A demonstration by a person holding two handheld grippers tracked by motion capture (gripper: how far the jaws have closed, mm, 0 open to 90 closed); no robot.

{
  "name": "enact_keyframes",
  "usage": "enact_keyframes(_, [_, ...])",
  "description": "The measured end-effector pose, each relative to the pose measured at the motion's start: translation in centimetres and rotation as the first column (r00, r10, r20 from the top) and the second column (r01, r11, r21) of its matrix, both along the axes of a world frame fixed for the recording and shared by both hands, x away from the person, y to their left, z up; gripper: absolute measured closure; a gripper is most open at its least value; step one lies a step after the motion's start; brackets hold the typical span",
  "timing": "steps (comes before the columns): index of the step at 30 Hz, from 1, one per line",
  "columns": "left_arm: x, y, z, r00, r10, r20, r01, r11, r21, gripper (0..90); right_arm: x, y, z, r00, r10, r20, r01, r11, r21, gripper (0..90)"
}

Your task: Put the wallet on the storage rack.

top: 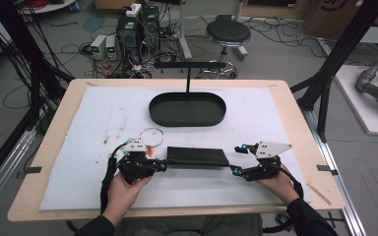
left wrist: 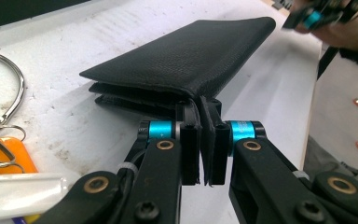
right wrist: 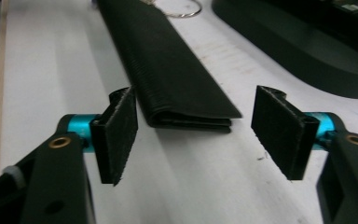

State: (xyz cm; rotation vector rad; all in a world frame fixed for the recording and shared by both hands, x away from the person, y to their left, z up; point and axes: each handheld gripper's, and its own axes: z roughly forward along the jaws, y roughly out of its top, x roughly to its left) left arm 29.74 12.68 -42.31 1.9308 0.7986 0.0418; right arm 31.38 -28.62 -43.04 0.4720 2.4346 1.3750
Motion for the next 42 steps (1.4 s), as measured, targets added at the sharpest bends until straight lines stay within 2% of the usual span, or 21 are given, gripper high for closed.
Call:
enact_keyframes(7, [0.2, 0.2, 0.0, 1.0000, -0.001, -0.009, 0.000, 0.9996, -0.030, 86.6, 0.4, 1.5, -0.8, 0.9996, 0.029, 0.003, -0.029, 0.9974, -0.067, 38.3])
enact_keyframes(10, [0.2, 0.1, 0.1, 1.0000, -0.004, -0.006, 0.003, 0.9996, -0.028, 86.6, 0.6, 2.1, -0.9, 0.9987, 0.042, 0.030, -0.039, 0.9956, -0.085, 48.5])
enact_keyframes(12, [0.2, 0.2, 0.1, 1.0000, 0.002, 0.000, -0.002, 0.9995, -0.031, 86.6, 0.6, 2.3, -0.9, 0.9982, 0.045, 0.040, -0.041, 0.9952, -0.089, 49.6])
enact_keyframes(13, [0.2, 0.2, 0.1, 1.0000, 0.001, 0.004, -0.001, 0.9994, -0.035, 86.6, 0.6, 2.3, -0.8, 0.9972, 0.049, 0.057, -0.043, 0.9941, -0.100, 54.8])
enact_keyframes(15, [0.2, 0.2, 0.1, 1.0000, 0.003, 0.007, -0.002, 0.9993, -0.038, 86.5, 0.7, 2.3, -0.8, 0.9965, 0.053, 0.064, -0.046, 0.9937, -0.102, 57.9])
enact_keyframes(17, [0.3, 0.3, 0.2, 0.9998, 0.003, 0.021, -0.002, 0.9992, -0.040, 85.8, 0.5, 2.1, -0.5, 0.9927, 0.065, 0.101, -0.054, 0.9930, -0.104, 69.4])
enact_keyframes(18, [0.3, 0.4, 0.2, 0.9996, 0.005, 0.027, -0.004, 0.9990, -0.045, 85.8, 0.5, 2.1, -0.5, 0.9927, 0.065, 0.101, -0.054, 0.9930, -0.104, 69.4])
enact_keyframes(20, [0.4, 0.6, 0.4, 0.9986, 0.015, 0.051, -0.012, 0.9990, -0.044, 84.0, 0.5, 1.8, -0.1, 0.9904, 0.077, 0.115, -0.067, 0.9939, -0.088, 75.2])
enact_keyframes(22, [0.3, 0.8, 0.6, 0.9965, 0.022, 0.081, -0.018, 0.9988, -0.046, 80.6, 0.5, 1.5, 0.3, 0.9904, 0.093, 0.102, -0.087, 0.9945, -0.058, 77.5])
enact_keyframes(24, [0.3, 1.0, 0.9, 0.9932, 0.033, 0.112, -0.029, 0.9989, -0.037, 70.7, 0.5, 1.2, 0.6, 0.9917, 0.095, 0.087, -0.093, 0.9952, -0.028, 78.1])
enact_keyframes(25, [0.3, 1.2, 1.3, 0.9862, 0.039, 0.161, -0.035, 0.9990, -0.027, 61.0, 0.6, 0.9, 0.7, 0.9924, 0.095, 0.078, -0.095, 0.9955, -0.009, 78.3])
enact_keyframes(26, [0.4, 1.3, 1.4, 0.9825, 0.031, 0.184, -0.027, 0.9994, -0.021, 55.1, 0.6, 0.7, 0.8, 0.9926, 0.098, 0.071, -0.099, 0.9951, 0.002, 78.5])
enact_keyframes(27, [0.4, 1.3, 1.4, 0.9825, 0.031, 0.184, -0.027, 0.9994, -0.021, 50.9, 0.6, 0.7, 0.8, 0.9926, 0.098, 0.071, -0.099, 0.9951, 0.002, 78.5])
enact_keyframes(29, [0.5, 1.3, 1.7, 0.9741, 0.014, 0.225, -0.012, 0.9999, -0.012, 46.8, 0.6, 0.5, 0.9, 0.9924, 0.108, 0.058, -0.110, 0.9935, 0.029, 78.6])
enact_keyframes(32, [1.1, 1.0, 1.7, 0.9660, -0.042, 0.255, 0.044, 0.9990, -0.001, 37.7, 0.7, 0.2, 1.1, 0.9917, 0.123, 0.037, -0.125, 0.9910, 0.047, 78.5])
enact_keyframes(34, [1.5, 0.5, 1.7, 0.9612, -0.074, 0.266, 0.070, 0.9972, 0.026, 36.4, 0.8, 0.1, 1.0, 0.9919, 0.127, 0.012, -0.127, 0.9902, 0.057, 78.5])
enact_keyframes(35, [2.0, -0.1, 1.5, 0.9536, -0.113, 0.279, 0.102, 0.9934, 0.051, 33.2, 1.0, -0.1, 1.0, 0.9918, 0.127, -0.009, -0.126, 0.9900, 0.063, 78.4])
enact_keyframes(36, [2.0, -0.1, 1.5, 0.9536, -0.113, 0.279, 0.102, 0.9934, 0.051, 33.2, 1.0, -0.1, 1.0, 0.9918, 0.127, -0.009, -0.126, 0.9900, 0.063, 78.4])
enact_keyframes(40, [3.1, -1.7, 1.2, 0.9375, -0.155, 0.312, 0.120, 0.9845, 0.128, 33.4, 1.3, -0.3, 0.9, 0.9914, 0.125, -0.039, -0.122, 0.9897, 0.076, 78.4])
enact_keyframes(41, [3.6, -2.4, 0.9, 0.9334, -0.183, 0.309, 0.138, 0.9773, 0.161, 33.4, 1.3, -0.4, 0.9, 0.9908, 0.127, -0.046, -0.124, 0.9895, 0.074, 78.3])
enact_keyframes(42, [3.9, -2.8, 0.7, 0.9322, -0.190, 0.308, 0.143, 0.9752, 0.168, 33.4, 1.4, -0.5, 0.9, 0.9907, 0.128, -0.047, -0.124, 0.9895, 0.075, 78.3])
